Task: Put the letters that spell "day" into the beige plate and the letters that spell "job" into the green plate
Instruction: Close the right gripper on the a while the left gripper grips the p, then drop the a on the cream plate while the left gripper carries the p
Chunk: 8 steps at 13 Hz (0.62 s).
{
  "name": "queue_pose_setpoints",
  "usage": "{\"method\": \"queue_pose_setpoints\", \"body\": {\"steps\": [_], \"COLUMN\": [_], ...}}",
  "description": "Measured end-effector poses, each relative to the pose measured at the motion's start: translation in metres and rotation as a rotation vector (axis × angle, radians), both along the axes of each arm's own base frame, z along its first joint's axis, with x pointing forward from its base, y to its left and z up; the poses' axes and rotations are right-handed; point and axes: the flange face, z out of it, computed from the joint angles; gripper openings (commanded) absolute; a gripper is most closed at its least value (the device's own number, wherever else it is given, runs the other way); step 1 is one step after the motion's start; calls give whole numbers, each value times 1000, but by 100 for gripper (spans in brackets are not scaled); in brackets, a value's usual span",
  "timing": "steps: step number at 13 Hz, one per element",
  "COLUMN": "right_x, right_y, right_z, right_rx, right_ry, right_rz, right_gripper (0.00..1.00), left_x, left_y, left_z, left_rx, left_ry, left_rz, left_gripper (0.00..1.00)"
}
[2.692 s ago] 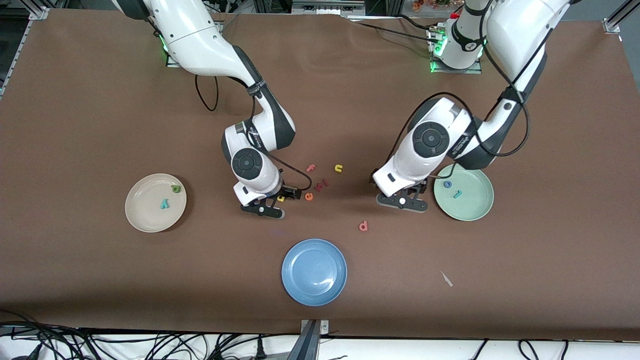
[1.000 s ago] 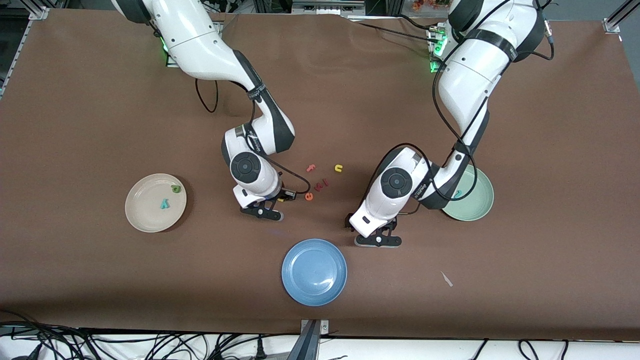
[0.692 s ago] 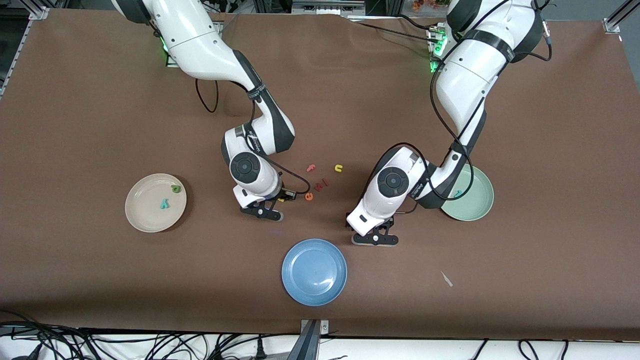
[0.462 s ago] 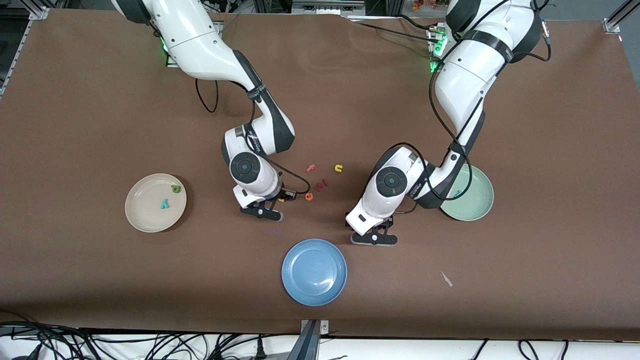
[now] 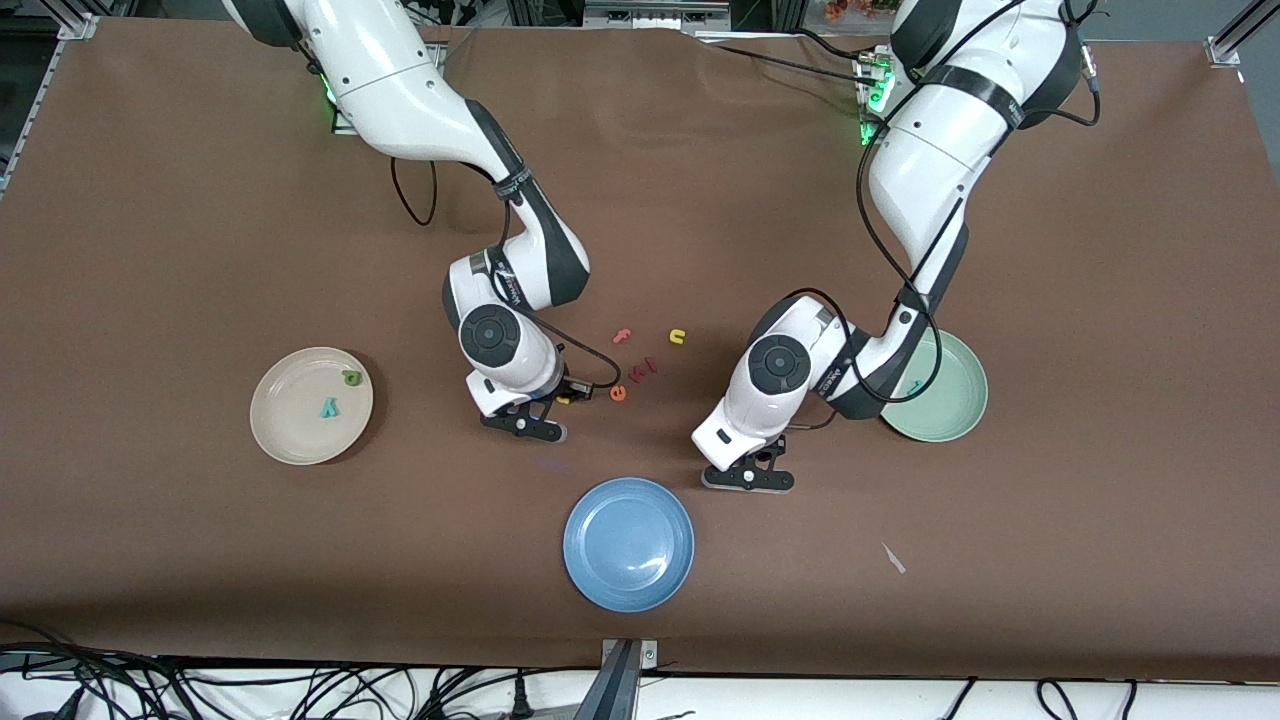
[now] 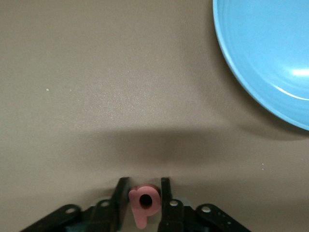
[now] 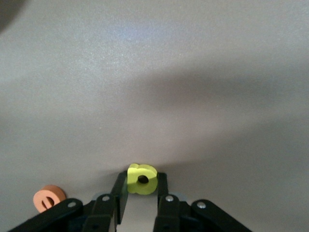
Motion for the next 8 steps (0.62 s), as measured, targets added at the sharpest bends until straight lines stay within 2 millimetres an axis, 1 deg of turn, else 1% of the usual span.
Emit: {"method": "queue_pose_setpoints", "body": {"steps": [2,3,5,6,8], "right_x": [9,15,27,33,44], "right_y": [-12,-20,-41,-56,-96], "right_z": [5,10,26,38,60], "right_rx": [-6,-10,-27,-38,-68], "right_ry": [13,28,52,64,100], "right_rz": [-16,-21,19,62,151], "right_gripper": [20,17,17,17,16], "left_x": [0,0,0,0,3], "left_y": [0,-1,-2,-2,0], "left_z": [0,0,1,3,12], "left_rx": [0,-1,-3,-4,4], "left_ry": [0,0,-1,-3,0], "left_rz": [1,1,0,0,4], "left_gripper": [0,0,0,0,0]}}
